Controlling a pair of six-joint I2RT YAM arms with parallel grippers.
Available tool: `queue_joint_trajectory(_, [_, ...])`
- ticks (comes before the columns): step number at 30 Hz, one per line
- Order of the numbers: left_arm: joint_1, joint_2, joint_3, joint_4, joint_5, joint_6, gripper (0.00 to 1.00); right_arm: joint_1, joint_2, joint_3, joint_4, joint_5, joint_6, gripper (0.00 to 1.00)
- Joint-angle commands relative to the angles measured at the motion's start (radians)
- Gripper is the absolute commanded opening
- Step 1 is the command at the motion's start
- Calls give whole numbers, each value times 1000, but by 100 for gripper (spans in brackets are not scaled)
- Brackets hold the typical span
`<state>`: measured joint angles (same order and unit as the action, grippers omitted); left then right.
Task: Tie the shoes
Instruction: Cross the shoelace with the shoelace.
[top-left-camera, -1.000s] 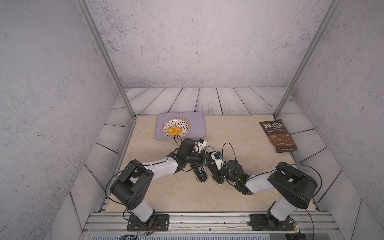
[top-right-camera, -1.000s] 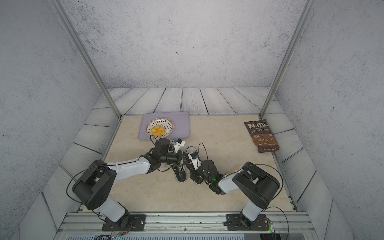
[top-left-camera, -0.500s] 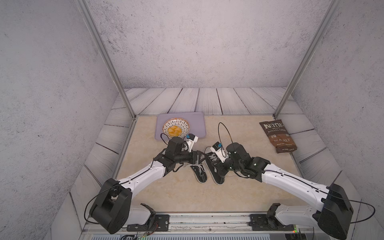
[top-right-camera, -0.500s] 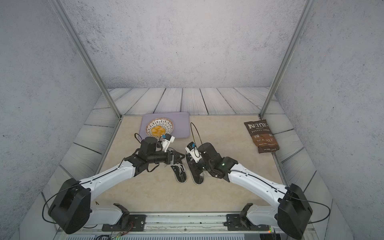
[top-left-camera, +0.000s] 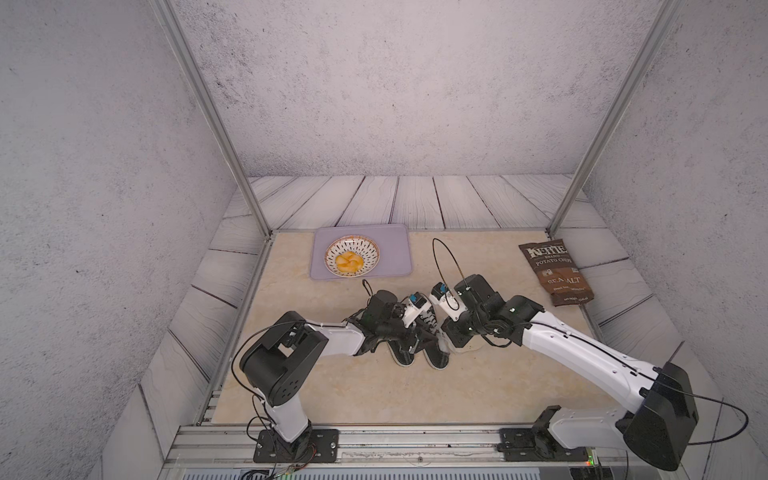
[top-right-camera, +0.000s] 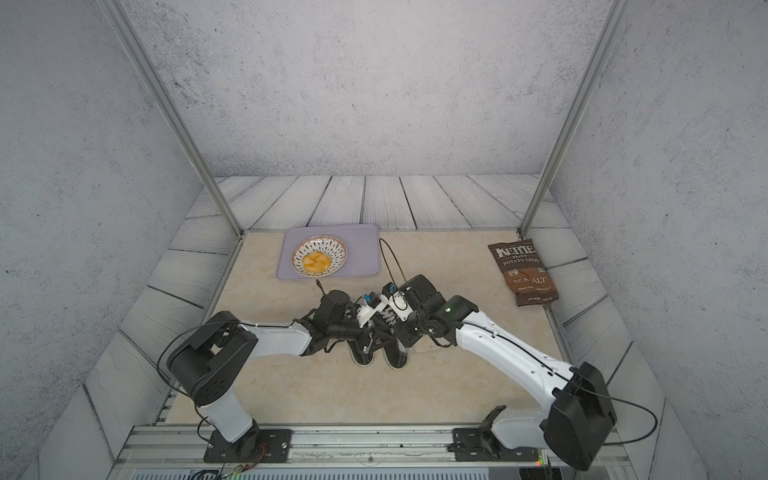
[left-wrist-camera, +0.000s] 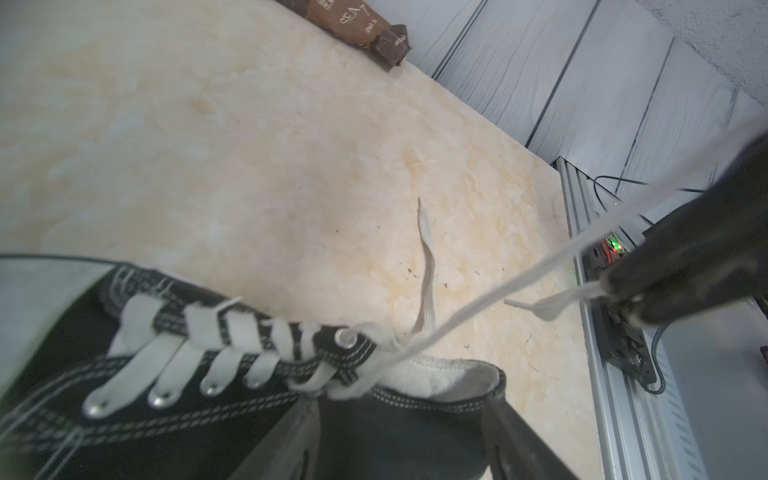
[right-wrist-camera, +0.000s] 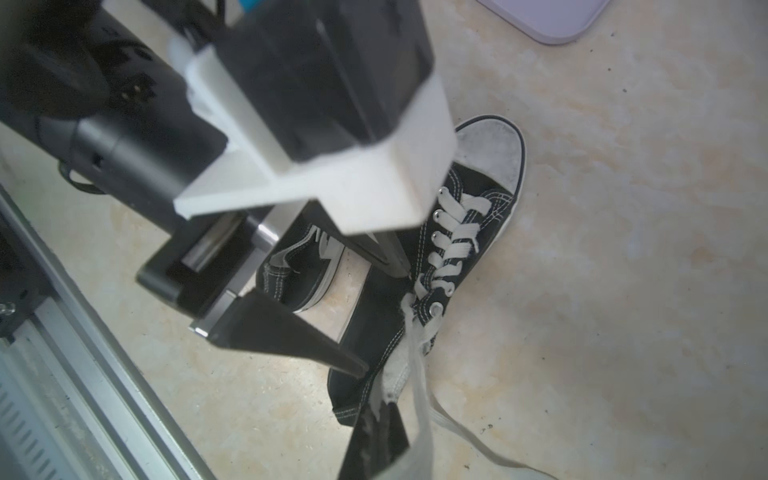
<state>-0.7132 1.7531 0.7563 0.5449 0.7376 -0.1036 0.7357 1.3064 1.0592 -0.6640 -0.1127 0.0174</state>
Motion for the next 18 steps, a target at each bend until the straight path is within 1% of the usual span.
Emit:
queue_joint_trajectory(1, [-7, 36, 50, 112, 43, 47, 70, -5, 23, 36, -20, 71, -42, 0])
queue_joint_trajectory(3, [-15, 55, 56, 122, 30, 48, 70, -4, 34, 48, -23, 70, -48, 0])
queue_joint_trajectory(5, [-23, 64, 52, 143, -16, 49, 70, -4, 42, 55, -25, 70, -50, 0])
queue_joint_trajectory(7, [-23, 71, 51, 169, -24, 44, 70, -4, 43, 58, -23, 74, -48, 0])
queue_joint_trajectory(9, [-25, 85, 63, 191, 14, 20, 70, -4, 43, 58, -19, 73, -48, 0])
queue_joint_trajectory(13, [-26, 132, 122, 163, 143, -19, 68, -4, 49, 64, -10, 81, -45, 0])
queue_joint_trajectory(15, [-26, 149, 149, 117, 192, -22, 64, -6, 55, 69, -6, 98, -48, 0])
queue_joint_trajectory(17, [-26, 156, 163, 55, 215, -15, 53, -9, 65, 76, -3, 124, -55, 0])
queue_joint_trajectory(18, [-26, 154, 157, 41, 208, -9, 47, -12, 73, 80, -3, 141, -56, 0])
